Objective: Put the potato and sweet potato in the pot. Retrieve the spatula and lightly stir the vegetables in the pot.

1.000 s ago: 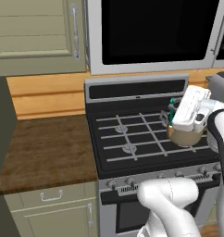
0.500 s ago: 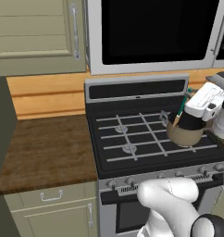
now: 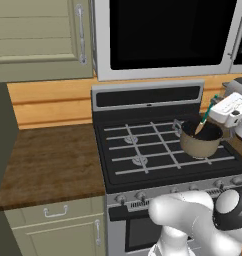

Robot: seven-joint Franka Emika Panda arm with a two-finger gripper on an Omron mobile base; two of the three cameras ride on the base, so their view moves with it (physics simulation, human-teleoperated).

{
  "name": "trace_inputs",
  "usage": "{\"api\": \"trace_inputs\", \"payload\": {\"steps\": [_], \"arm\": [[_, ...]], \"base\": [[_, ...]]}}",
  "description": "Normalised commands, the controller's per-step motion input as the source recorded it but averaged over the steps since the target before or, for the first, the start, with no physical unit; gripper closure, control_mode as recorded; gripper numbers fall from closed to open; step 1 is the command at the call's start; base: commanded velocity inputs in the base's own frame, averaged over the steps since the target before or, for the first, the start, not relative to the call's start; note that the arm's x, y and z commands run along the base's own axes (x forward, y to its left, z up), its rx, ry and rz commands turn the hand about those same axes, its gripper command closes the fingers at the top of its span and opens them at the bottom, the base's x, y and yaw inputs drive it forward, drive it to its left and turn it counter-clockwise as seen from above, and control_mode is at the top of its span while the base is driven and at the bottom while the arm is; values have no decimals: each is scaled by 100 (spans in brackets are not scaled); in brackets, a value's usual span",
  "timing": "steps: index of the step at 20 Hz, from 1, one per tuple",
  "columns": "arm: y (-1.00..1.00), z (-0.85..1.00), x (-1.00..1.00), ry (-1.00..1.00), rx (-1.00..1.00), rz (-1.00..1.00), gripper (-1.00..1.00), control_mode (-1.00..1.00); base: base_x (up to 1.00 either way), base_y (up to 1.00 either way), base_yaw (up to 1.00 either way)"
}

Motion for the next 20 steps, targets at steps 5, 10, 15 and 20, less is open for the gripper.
{"api": "trace_inputs", "payload": {"steps": [5, 10, 15, 20], "arm": [[-41, -42, 37, 4, 7, -8, 100, -100], [-21, -32, 43, 5, 6, -9, 100, -100], [-3, -33, 43, 4, 2, -9, 100, -100], [-2, -26, 37, 2, 0, -9, 100, -100]], "base": [[0, 0, 0], [0, 0, 0], [0, 0, 0], [0, 0, 0]]}}
